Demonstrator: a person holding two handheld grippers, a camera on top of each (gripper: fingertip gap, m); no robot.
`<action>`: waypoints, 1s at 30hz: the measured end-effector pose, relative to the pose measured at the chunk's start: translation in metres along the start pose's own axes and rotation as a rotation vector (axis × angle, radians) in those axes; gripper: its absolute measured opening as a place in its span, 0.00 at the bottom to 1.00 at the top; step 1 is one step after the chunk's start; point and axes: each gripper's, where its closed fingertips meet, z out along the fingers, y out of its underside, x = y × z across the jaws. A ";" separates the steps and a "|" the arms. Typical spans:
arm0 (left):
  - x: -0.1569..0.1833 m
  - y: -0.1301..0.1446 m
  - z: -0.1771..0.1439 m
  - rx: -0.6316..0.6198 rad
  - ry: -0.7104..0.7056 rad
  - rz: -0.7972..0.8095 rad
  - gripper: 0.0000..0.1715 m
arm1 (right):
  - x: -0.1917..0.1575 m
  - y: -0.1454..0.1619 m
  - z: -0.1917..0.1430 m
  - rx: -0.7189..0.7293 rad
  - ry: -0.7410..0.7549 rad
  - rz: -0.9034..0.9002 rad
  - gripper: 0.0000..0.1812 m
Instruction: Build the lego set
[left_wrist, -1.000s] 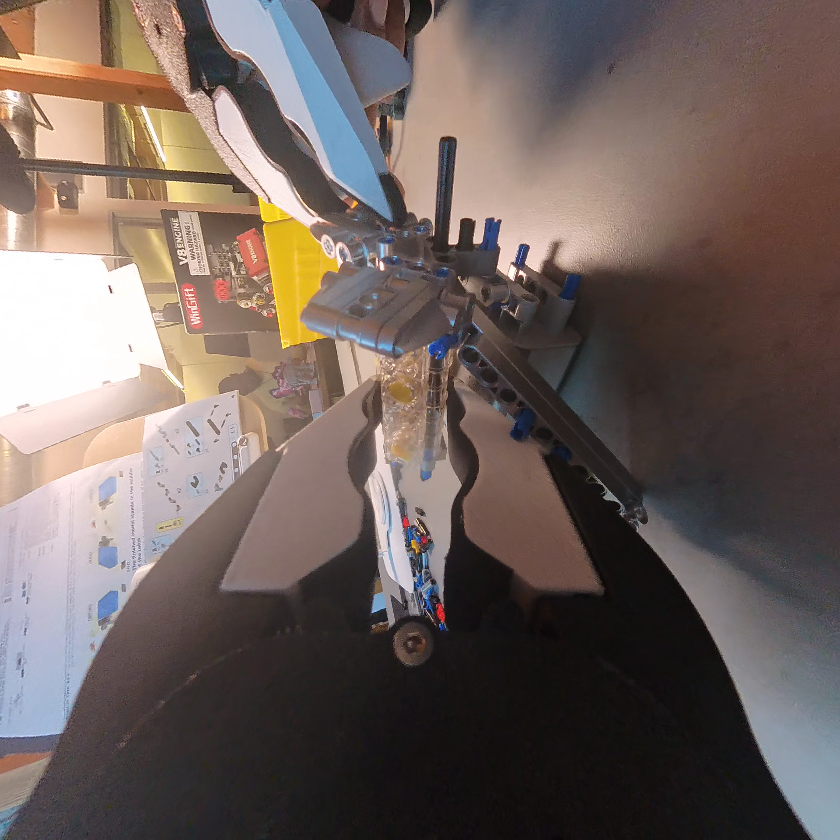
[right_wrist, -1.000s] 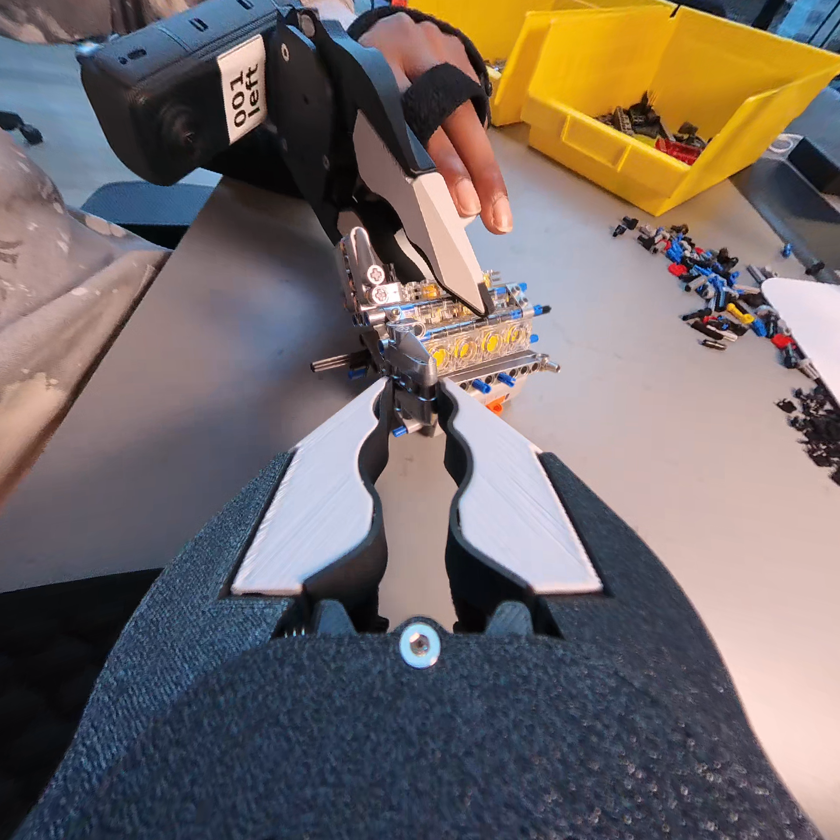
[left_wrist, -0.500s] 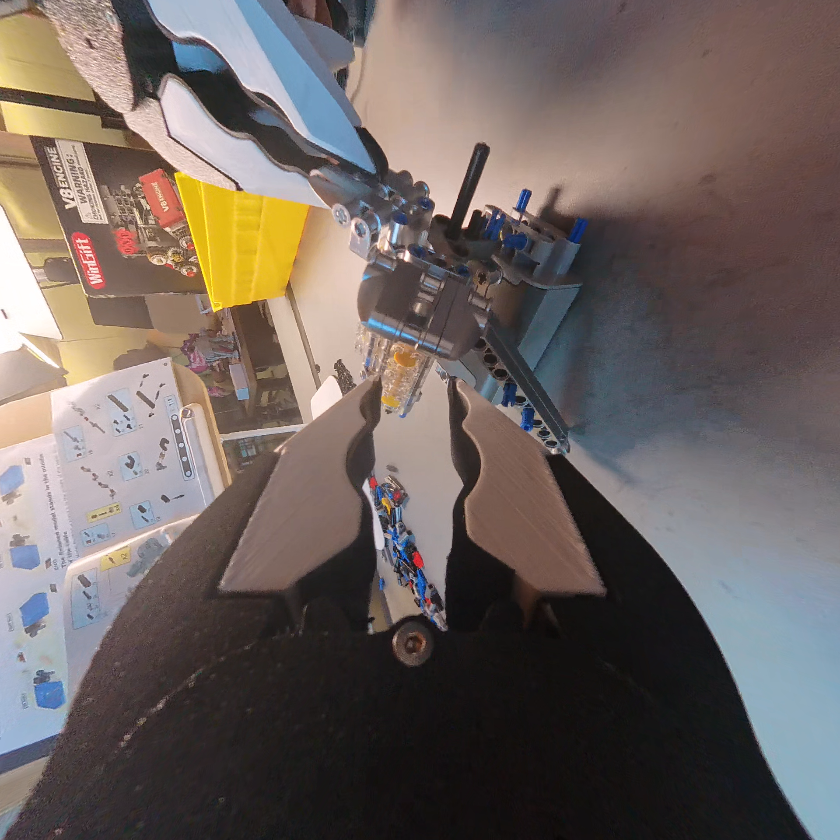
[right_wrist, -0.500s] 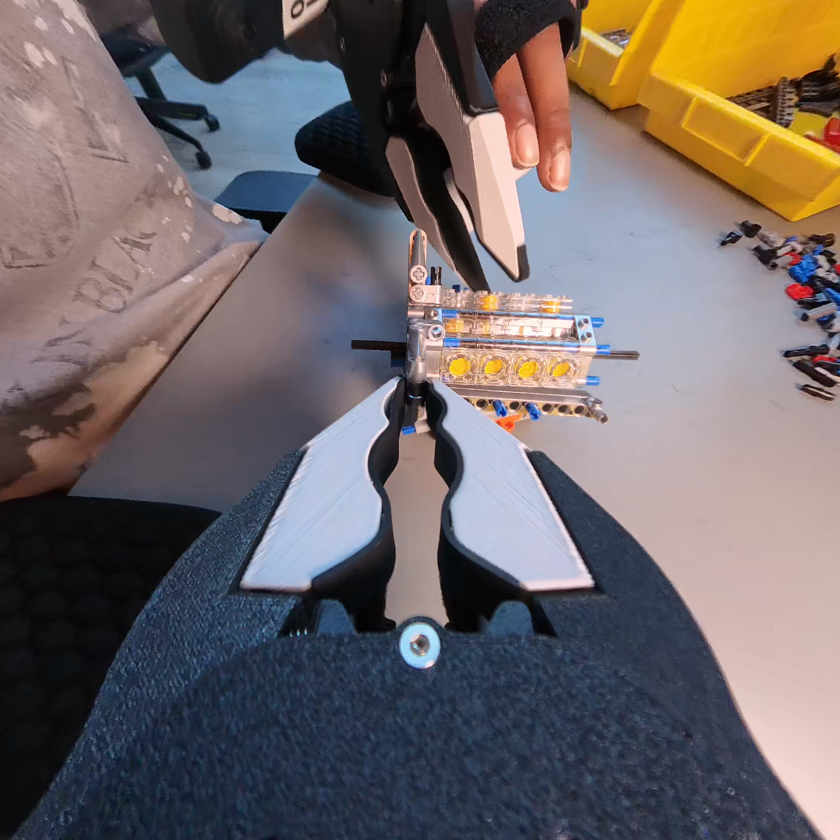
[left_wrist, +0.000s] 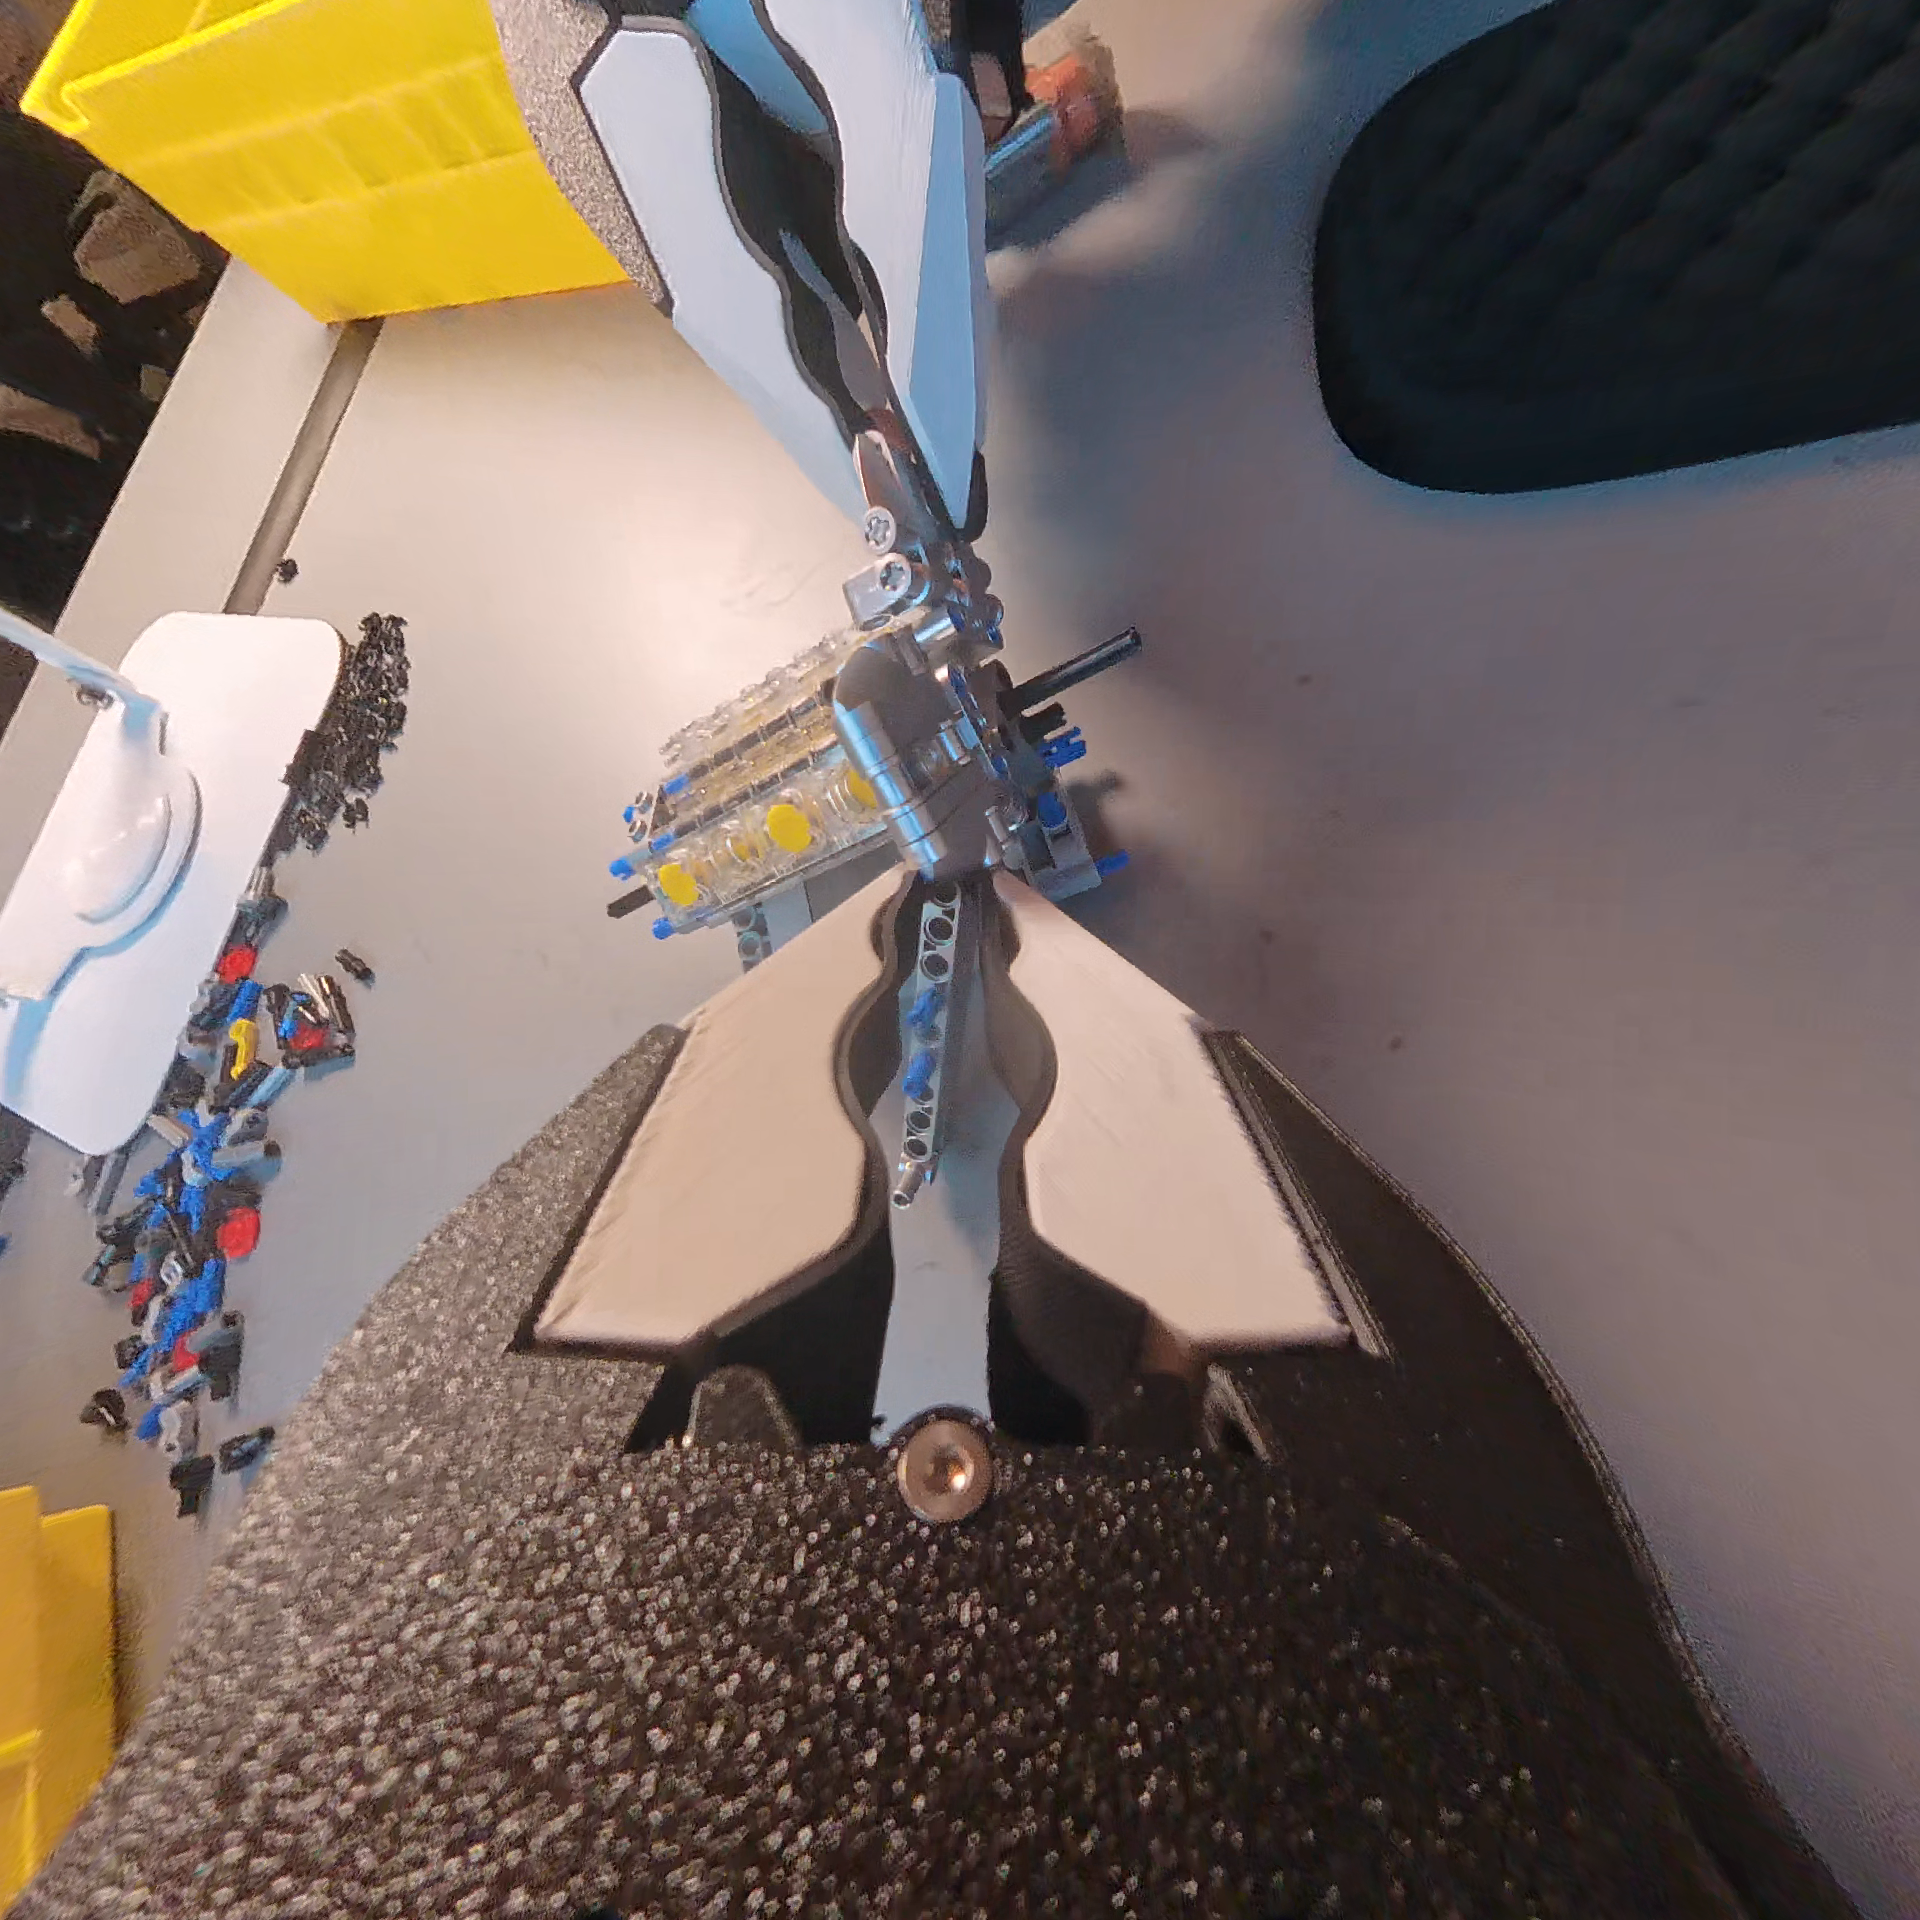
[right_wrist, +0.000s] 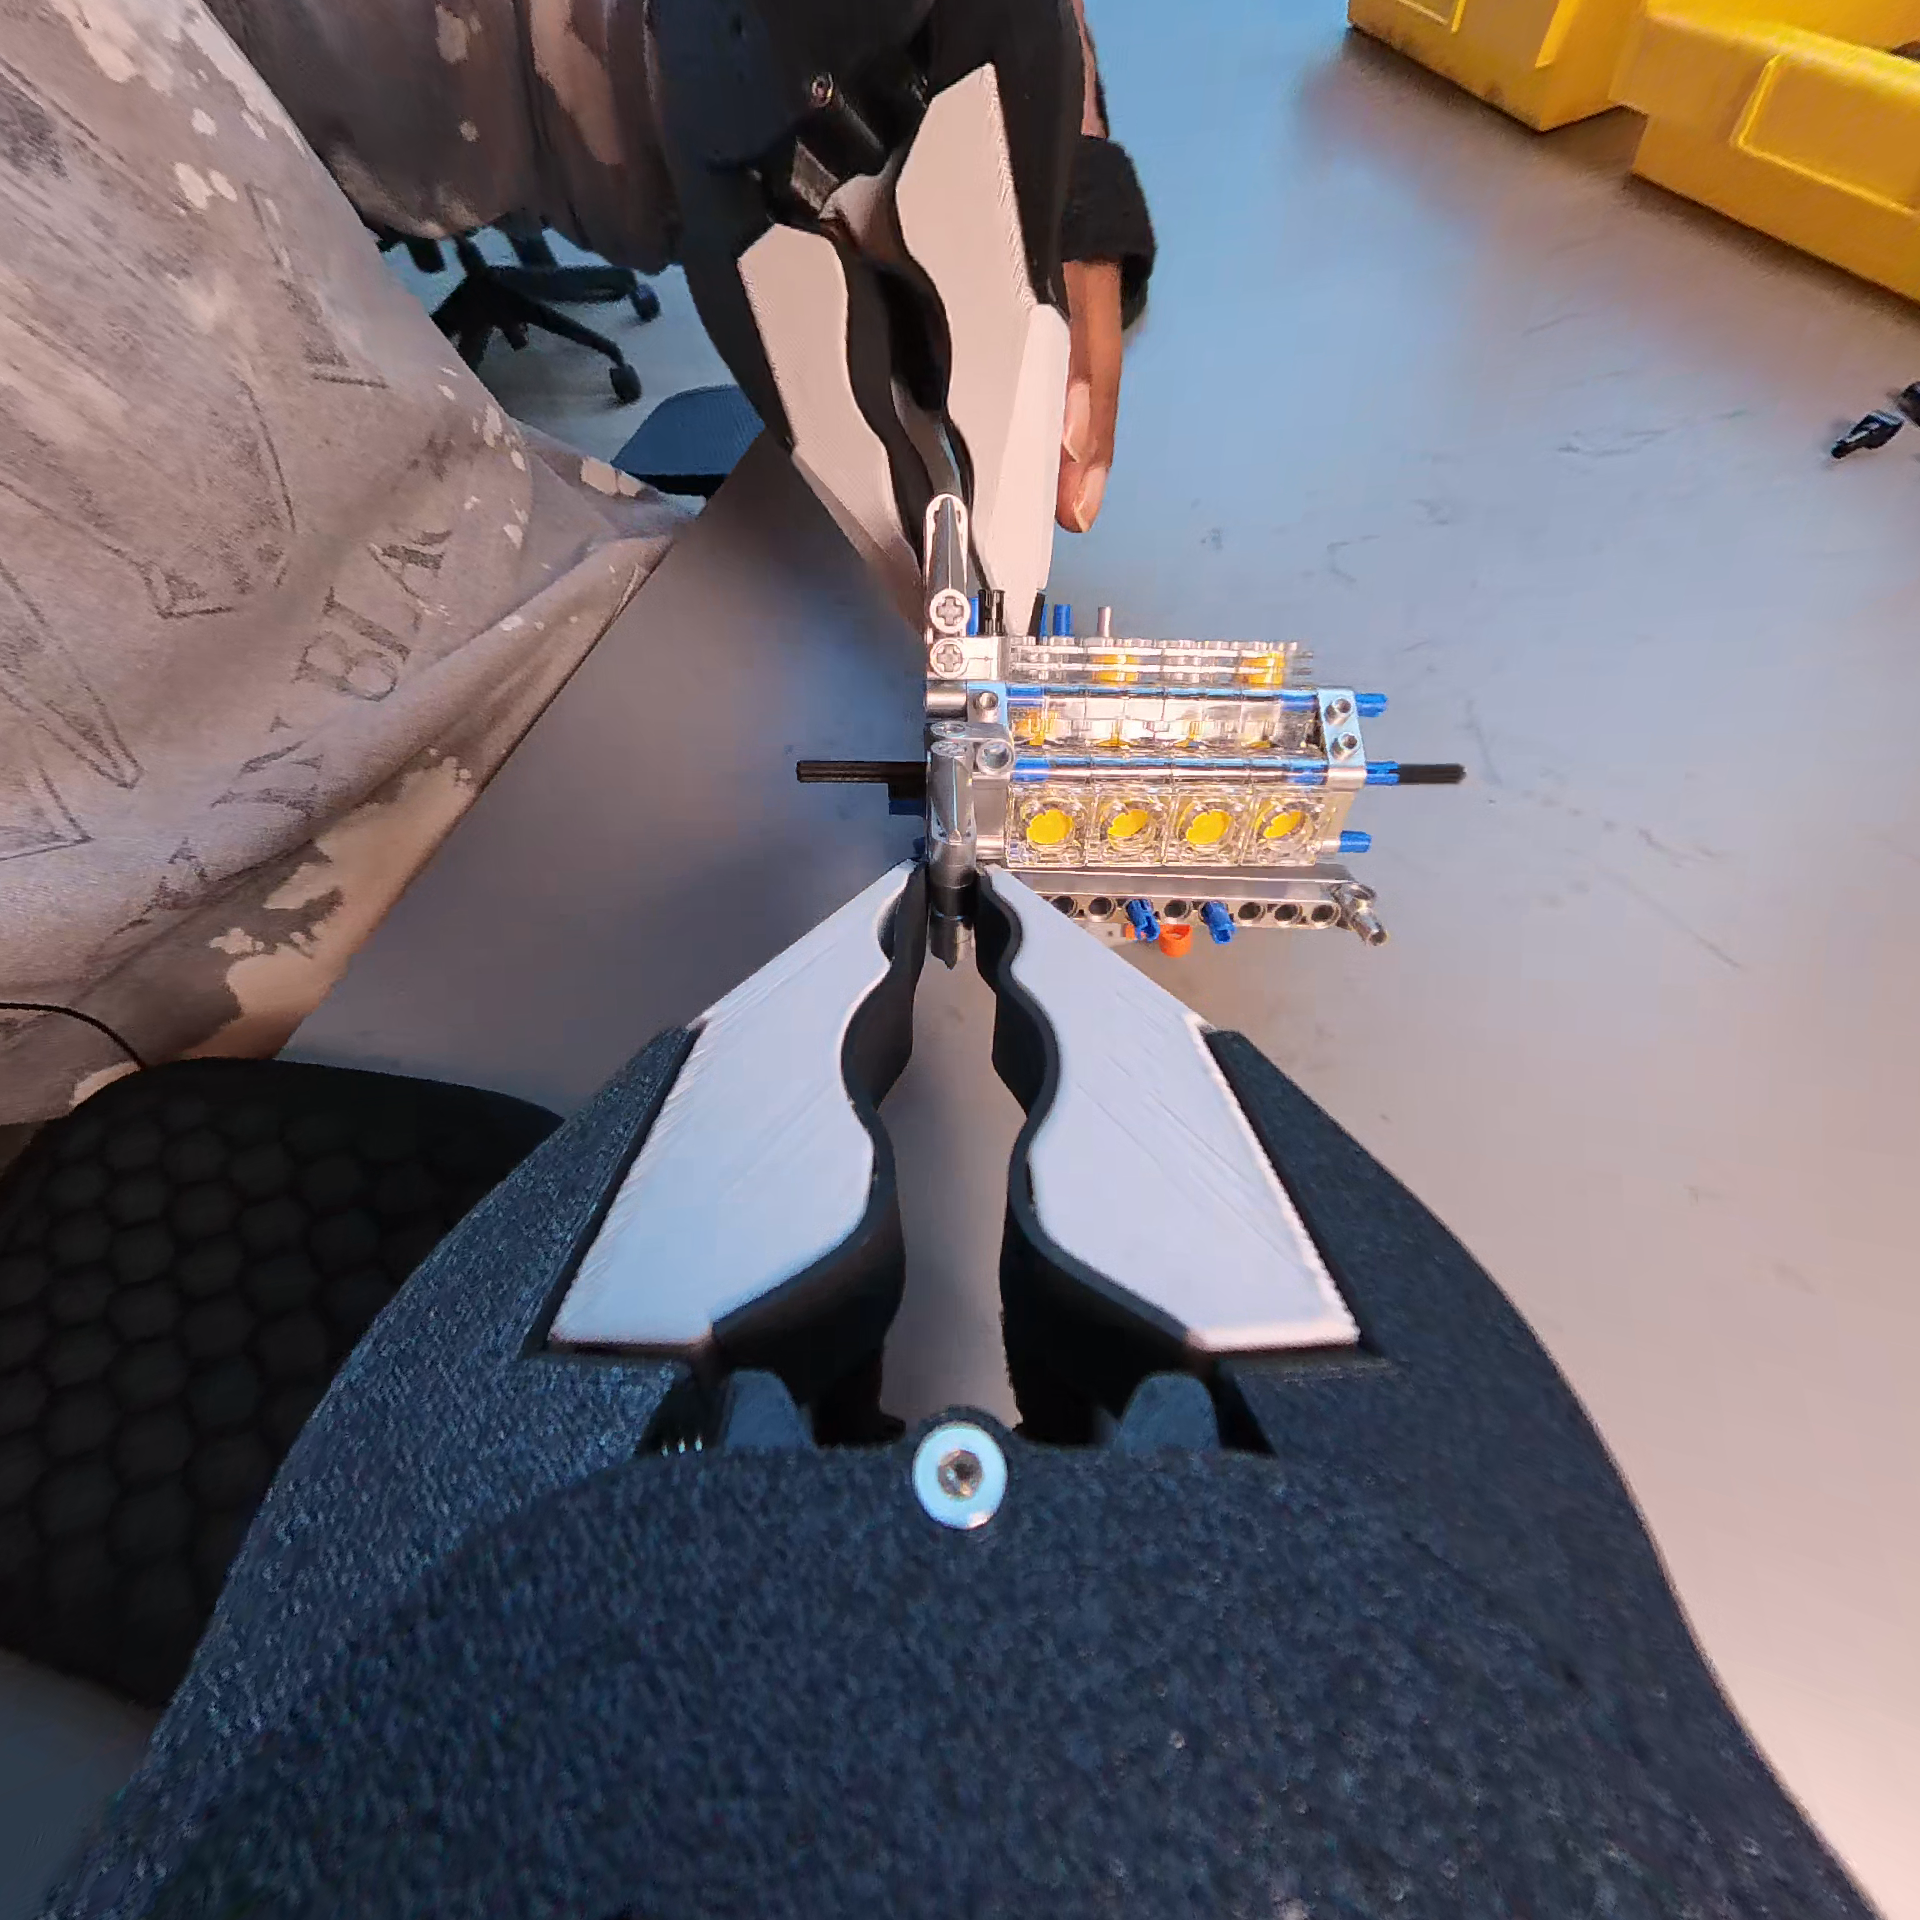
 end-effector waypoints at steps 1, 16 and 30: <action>0.001 0.000 0.000 -0.007 -0.002 -0.025 0.04 | 0.001 0.000 0.000 0.000 0.003 -0.004 0.04; 0.018 -0.006 -0.005 -0.138 0.009 -0.121 0.03 | -0.002 -0.003 -0.001 0.004 0.010 -0.030 0.05; 0.019 -0.014 -0.014 -0.158 -0.072 0.019 0.03 | -0.010 -0.005 0.000 -0.051 0.034 -0.126 0.05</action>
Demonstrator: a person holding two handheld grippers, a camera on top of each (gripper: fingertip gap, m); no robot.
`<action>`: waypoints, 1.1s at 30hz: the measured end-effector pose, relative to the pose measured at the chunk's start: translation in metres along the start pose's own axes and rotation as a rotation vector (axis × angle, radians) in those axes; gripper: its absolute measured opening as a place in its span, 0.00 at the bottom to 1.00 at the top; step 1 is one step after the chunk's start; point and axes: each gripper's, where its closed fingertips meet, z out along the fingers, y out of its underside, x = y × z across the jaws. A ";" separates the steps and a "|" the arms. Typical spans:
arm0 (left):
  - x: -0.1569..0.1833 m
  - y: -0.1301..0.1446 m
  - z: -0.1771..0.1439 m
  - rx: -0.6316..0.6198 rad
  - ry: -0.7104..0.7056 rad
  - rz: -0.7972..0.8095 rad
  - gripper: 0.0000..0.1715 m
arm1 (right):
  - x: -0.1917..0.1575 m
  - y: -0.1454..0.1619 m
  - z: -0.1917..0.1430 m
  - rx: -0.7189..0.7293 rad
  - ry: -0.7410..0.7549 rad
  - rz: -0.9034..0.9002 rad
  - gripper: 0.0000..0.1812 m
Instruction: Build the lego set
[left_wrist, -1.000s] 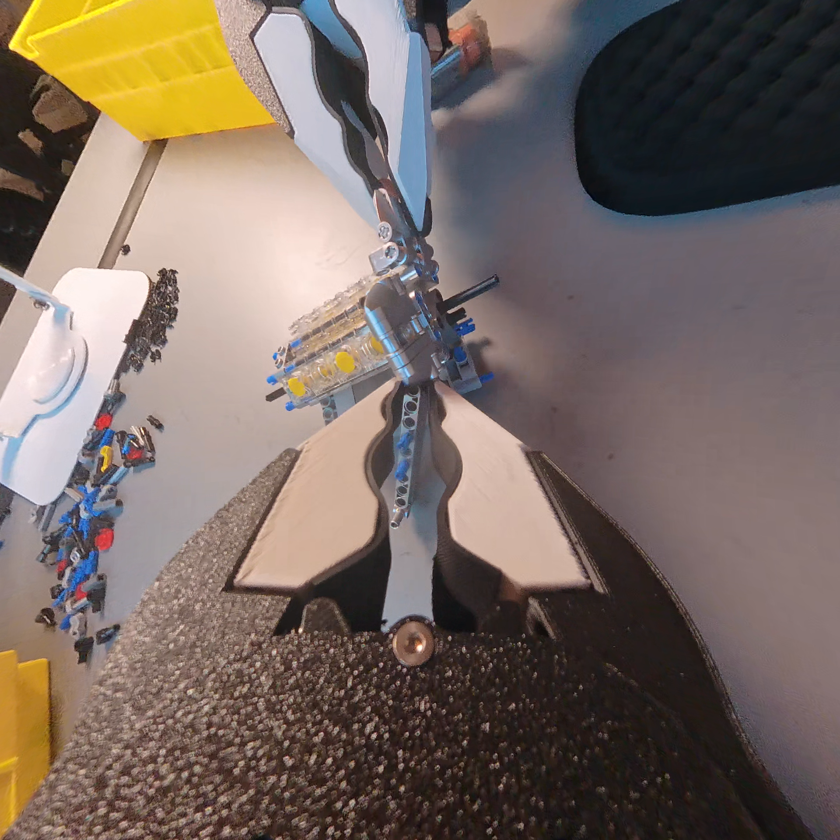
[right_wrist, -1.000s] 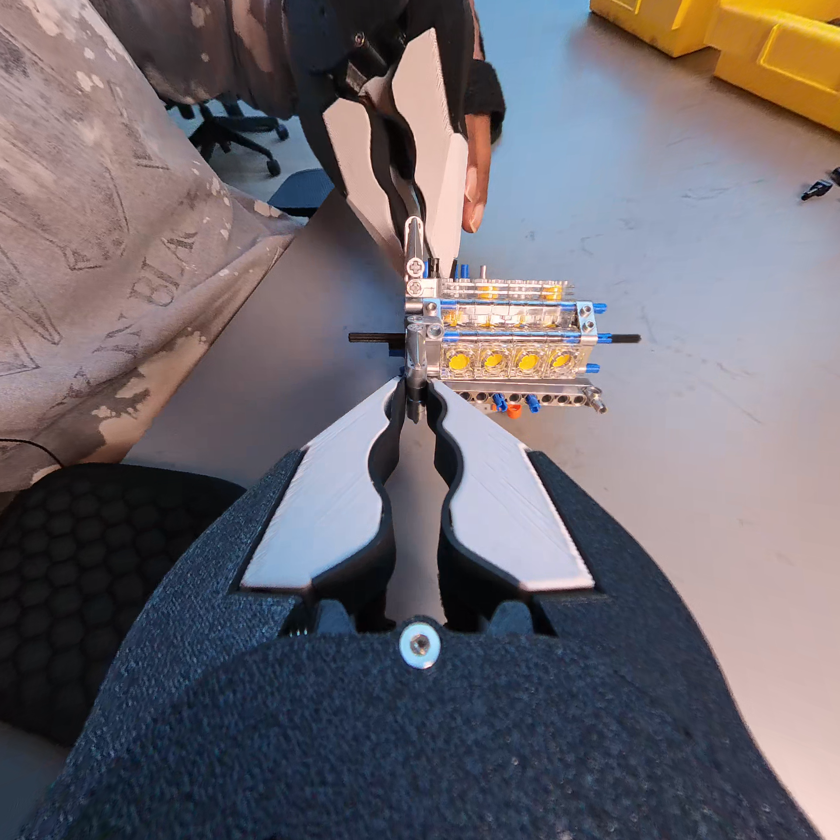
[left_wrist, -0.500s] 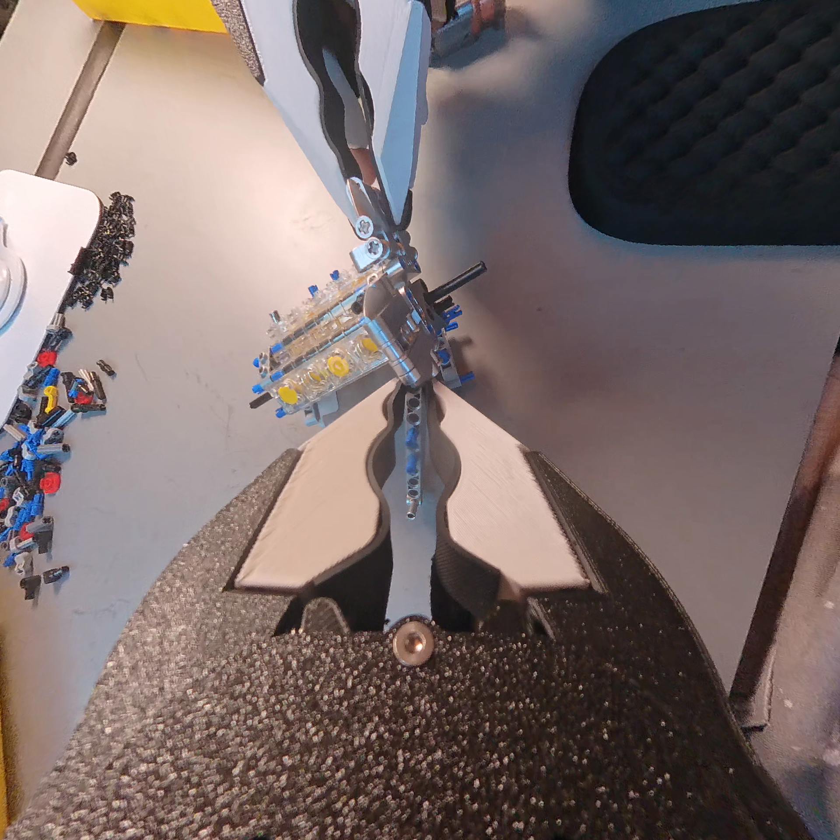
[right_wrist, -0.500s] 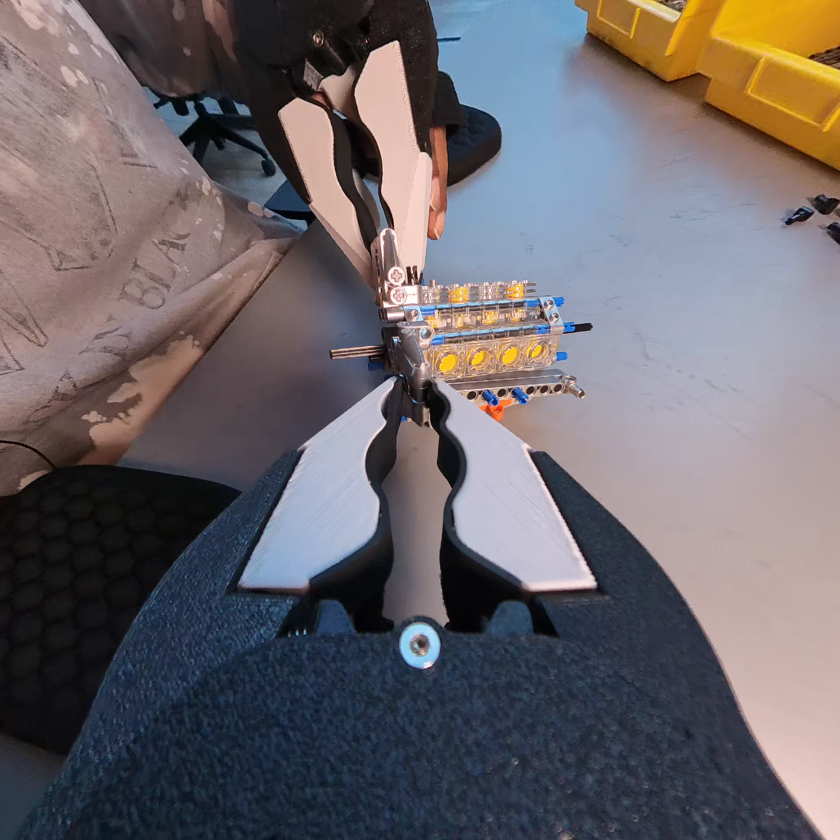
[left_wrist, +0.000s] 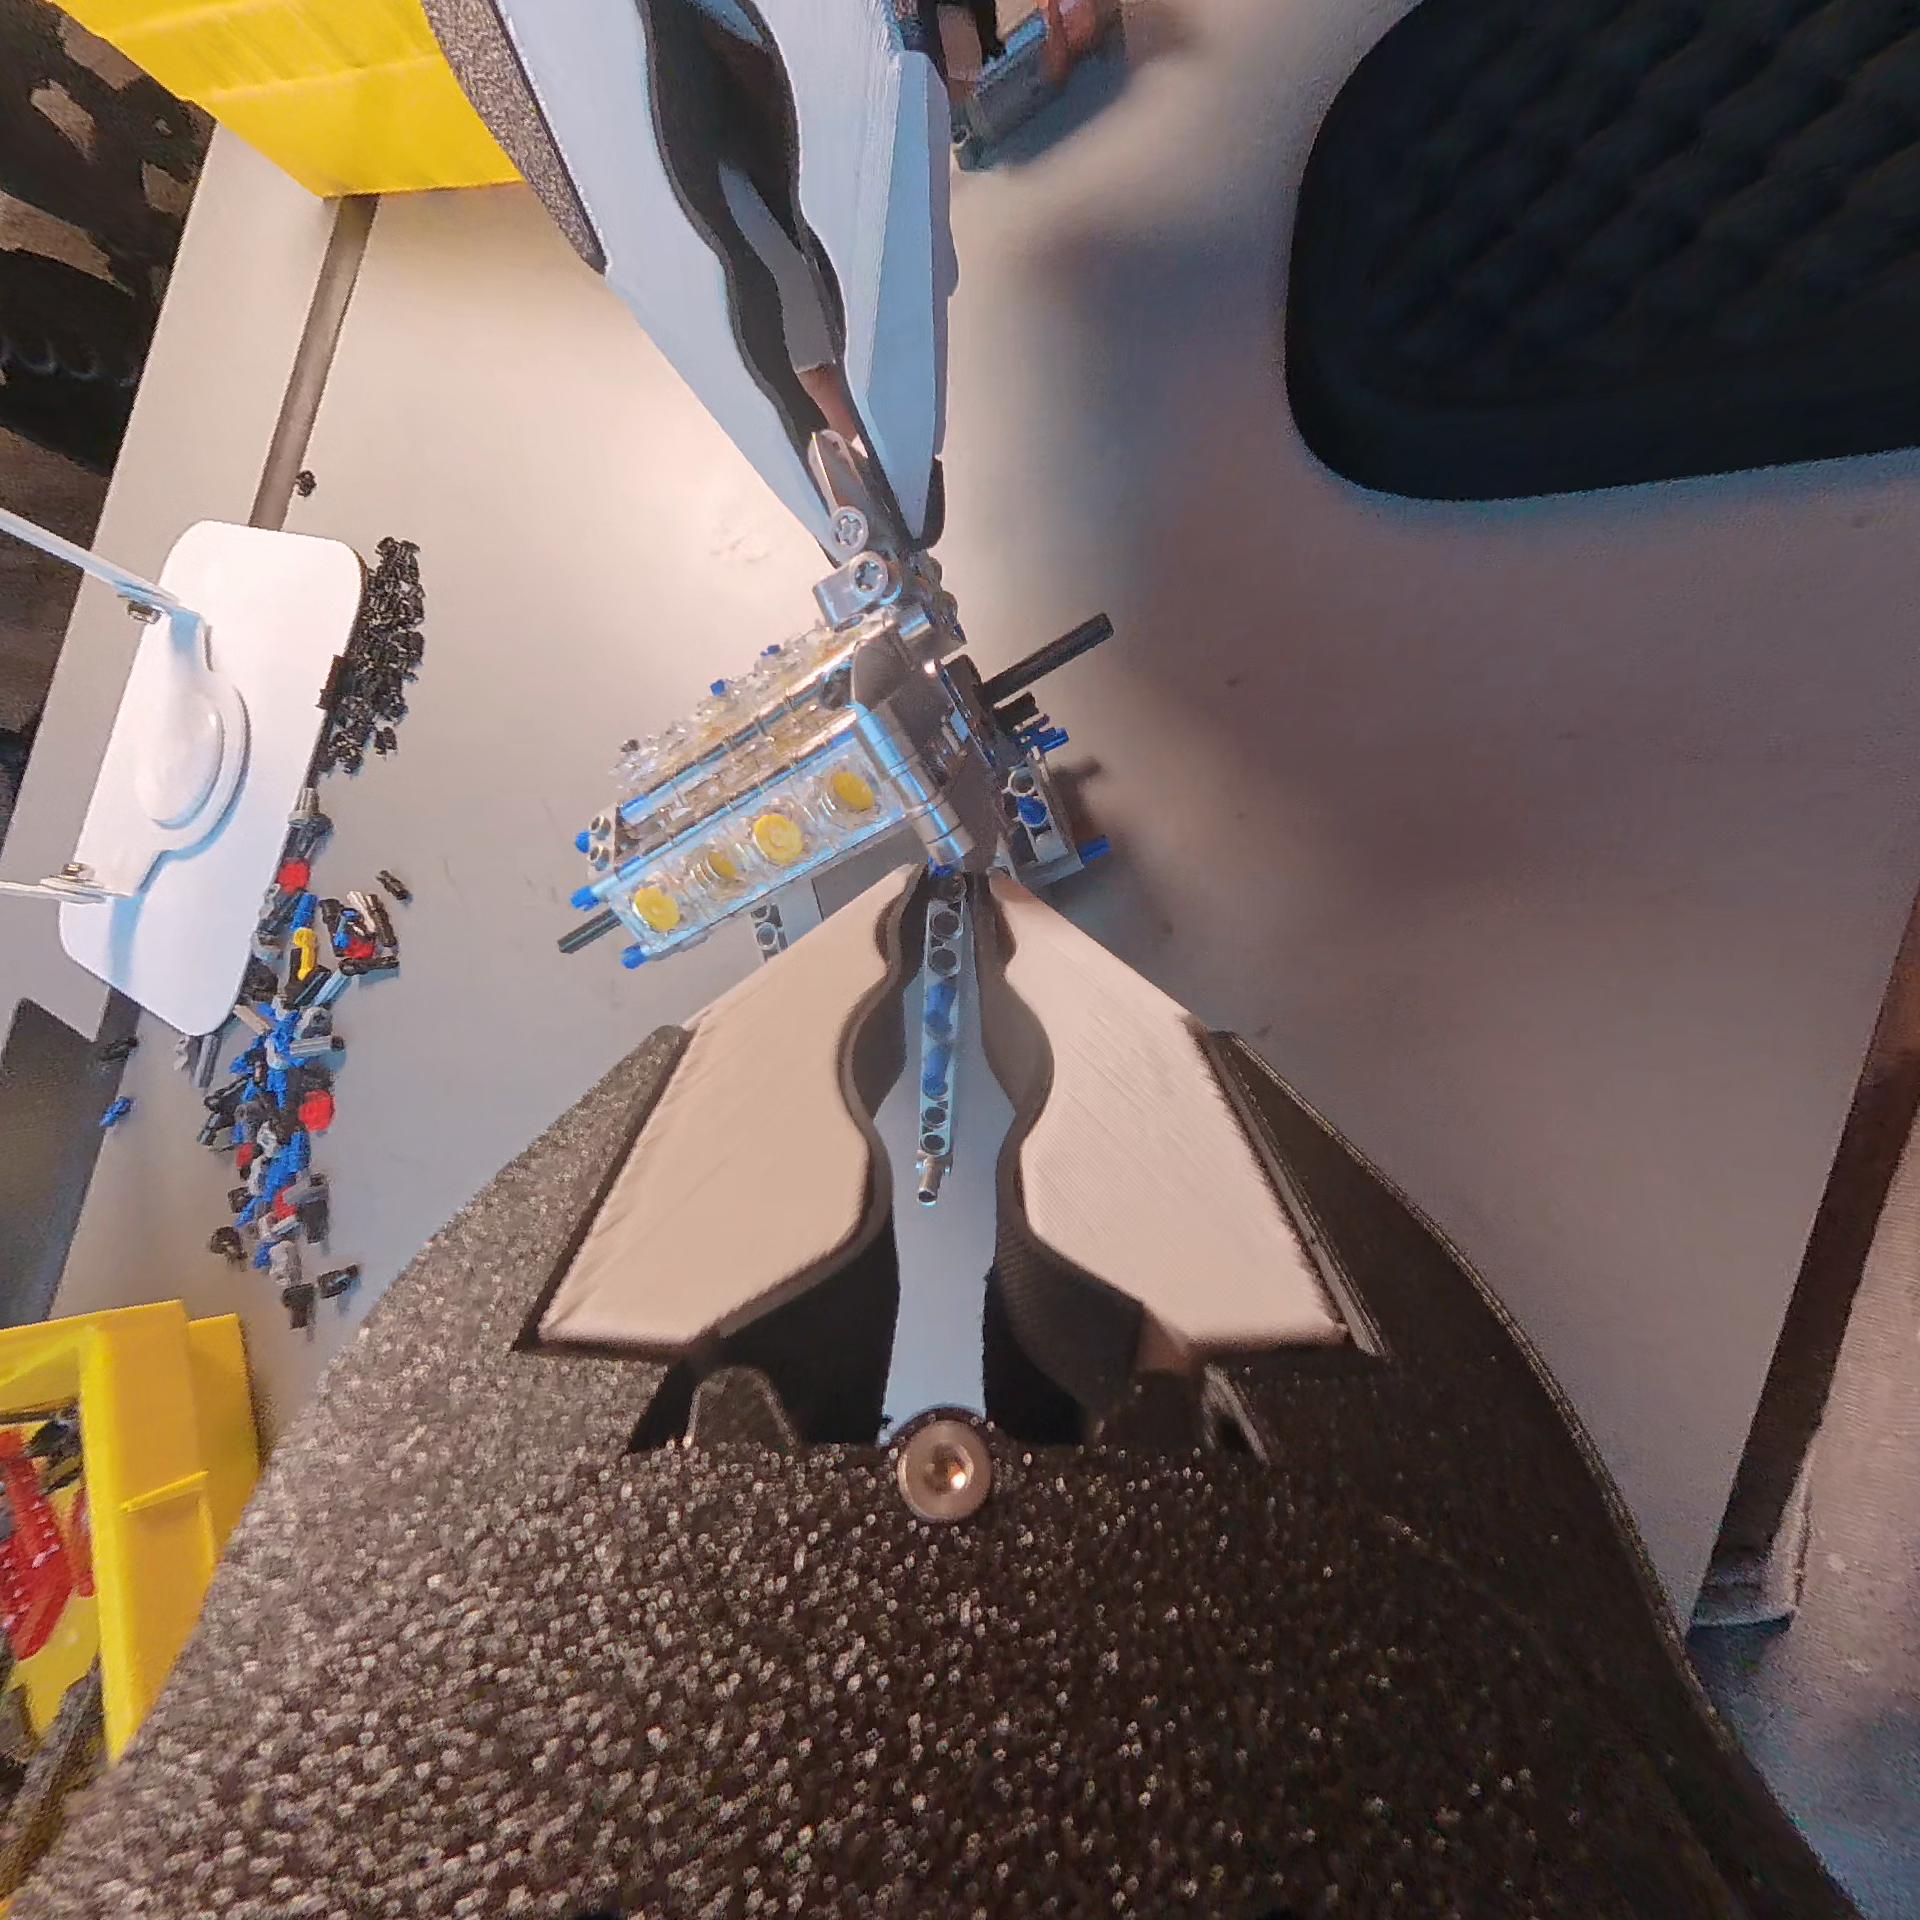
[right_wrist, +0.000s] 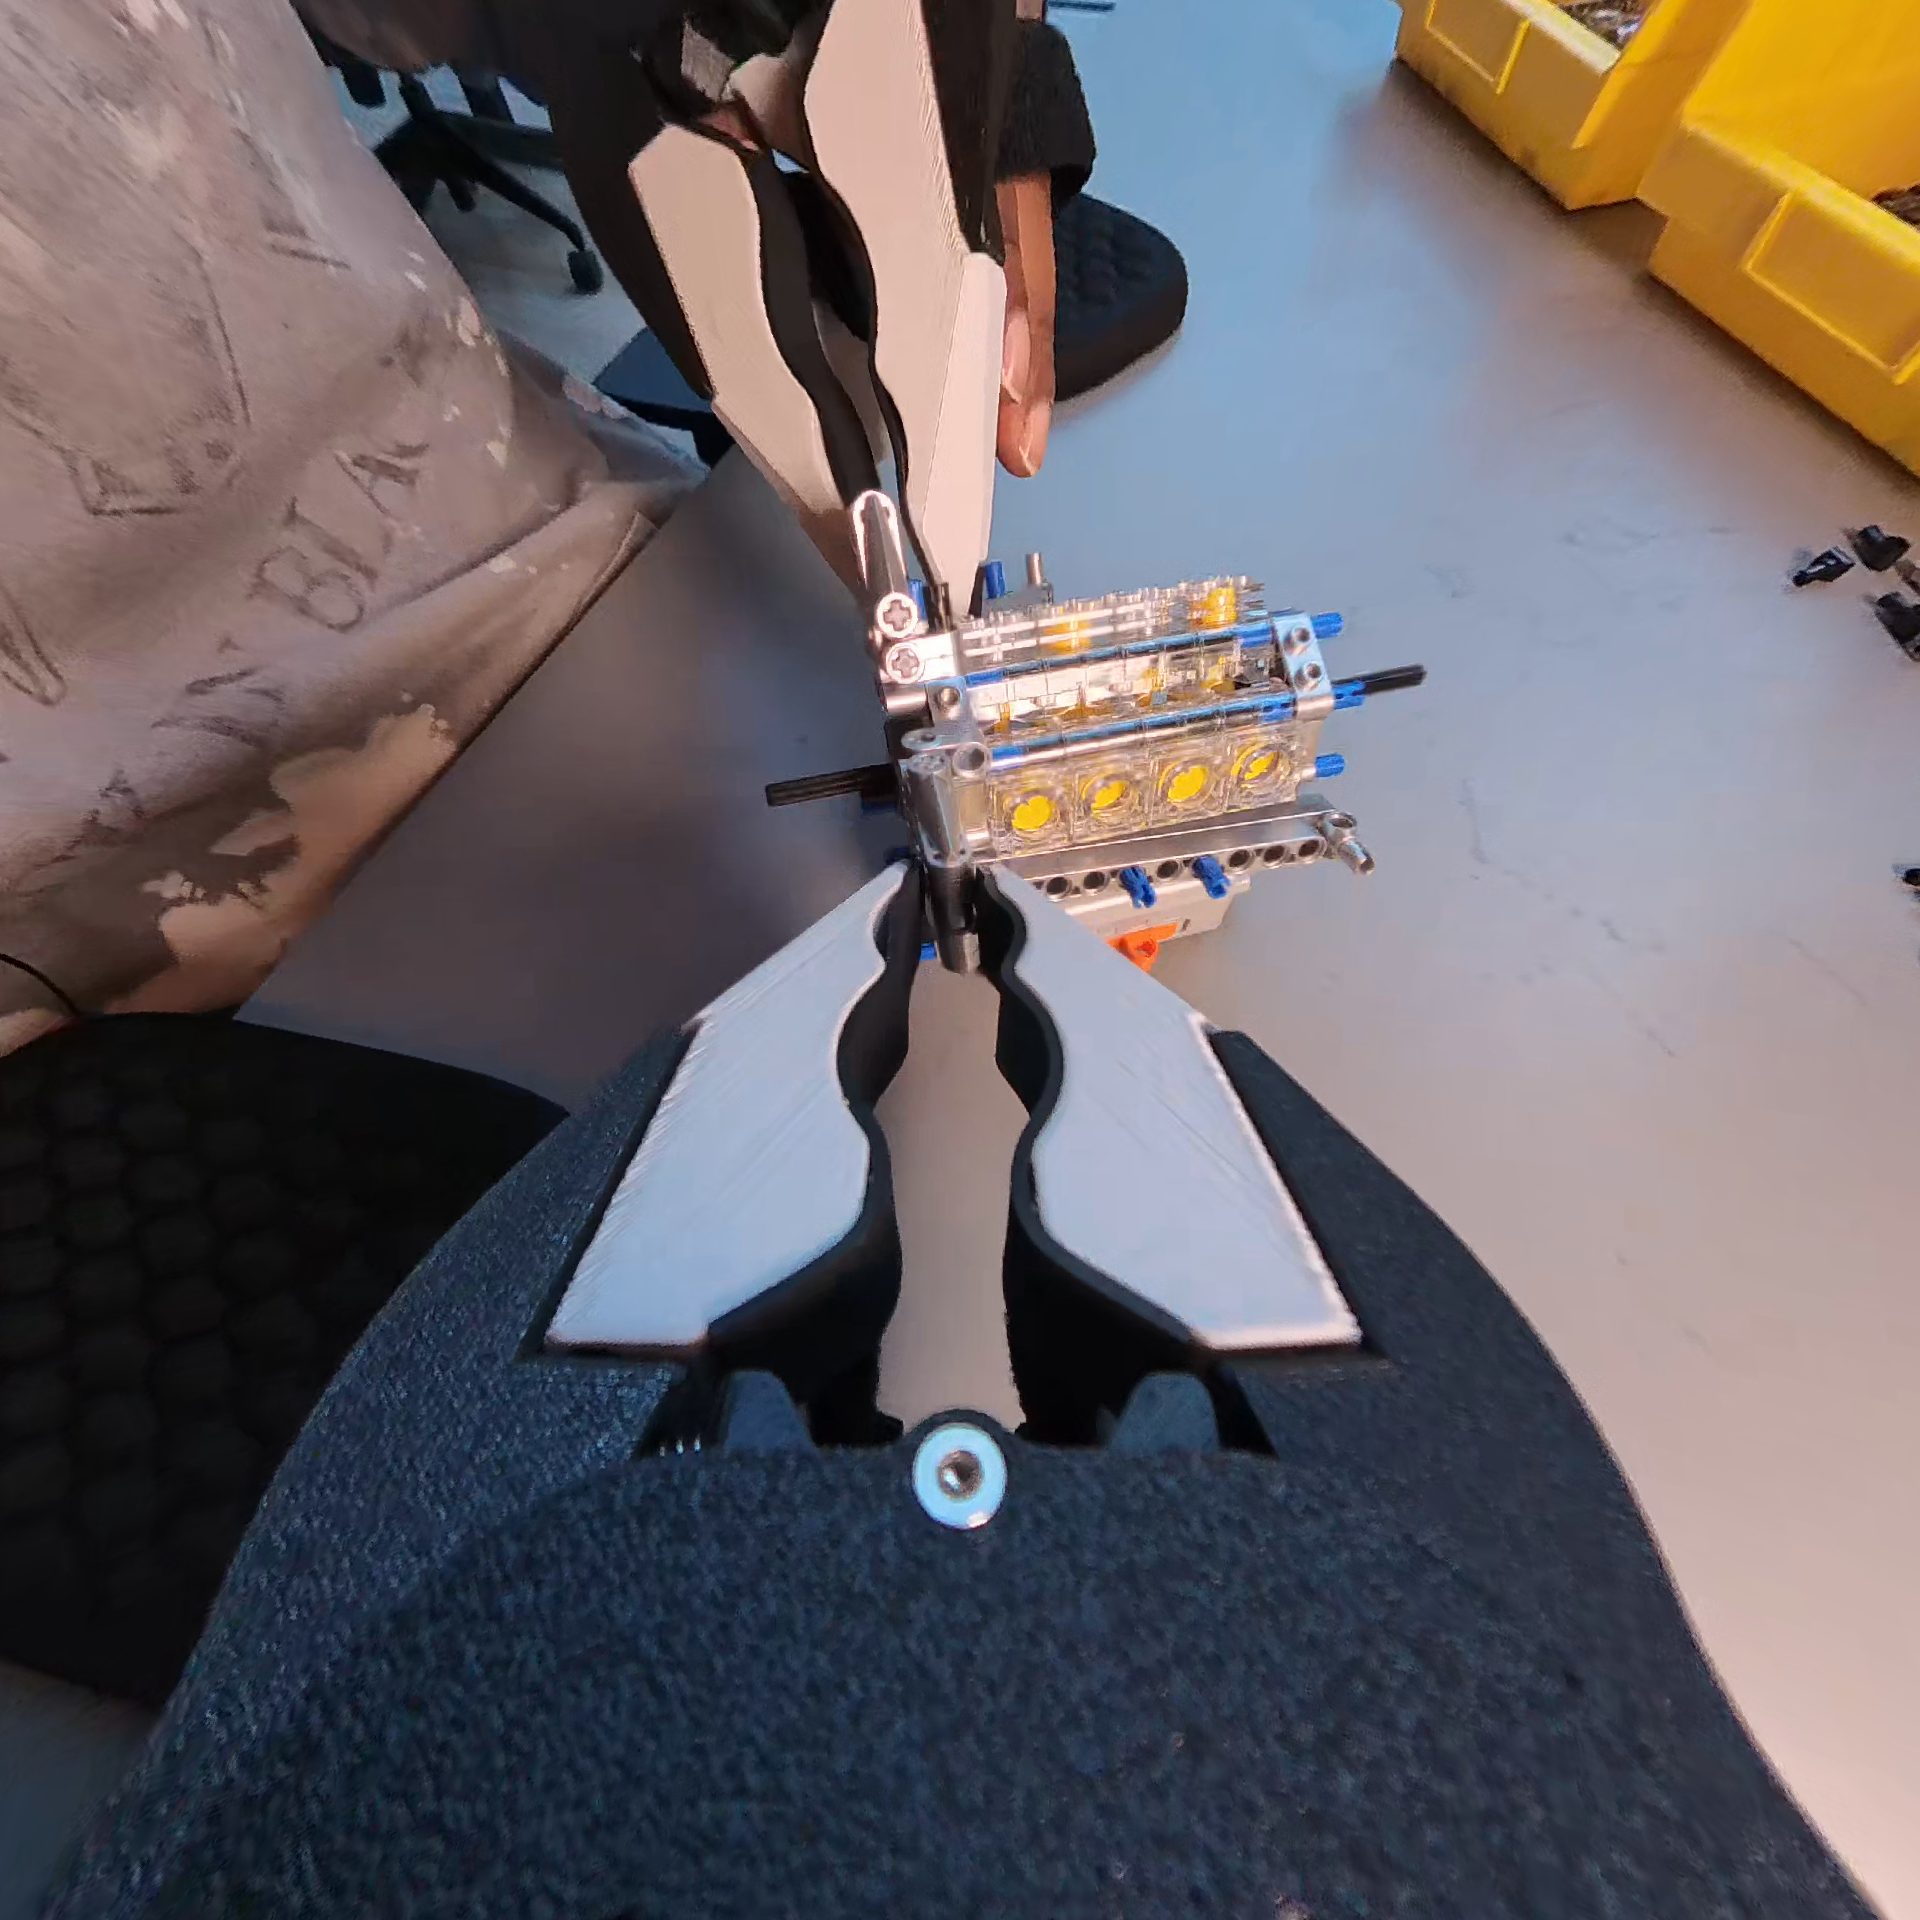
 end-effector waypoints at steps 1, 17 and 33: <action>0.001 0.001 0.001 -0.010 -0.014 0.022 0.03 | 0.000 0.002 0.001 -0.007 -0.001 -0.001 0.05; 0.006 0.002 0.011 -0.038 0.006 0.025 0.03 | -0.002 0.011 0.001 -0.030 -0.026 0.030 0.05; 0.013 0.007 0.017 -0.079 0.041 0.006 0.03 | -0.006 0.011 0.000 -0.049 -0.031 0.028 0.05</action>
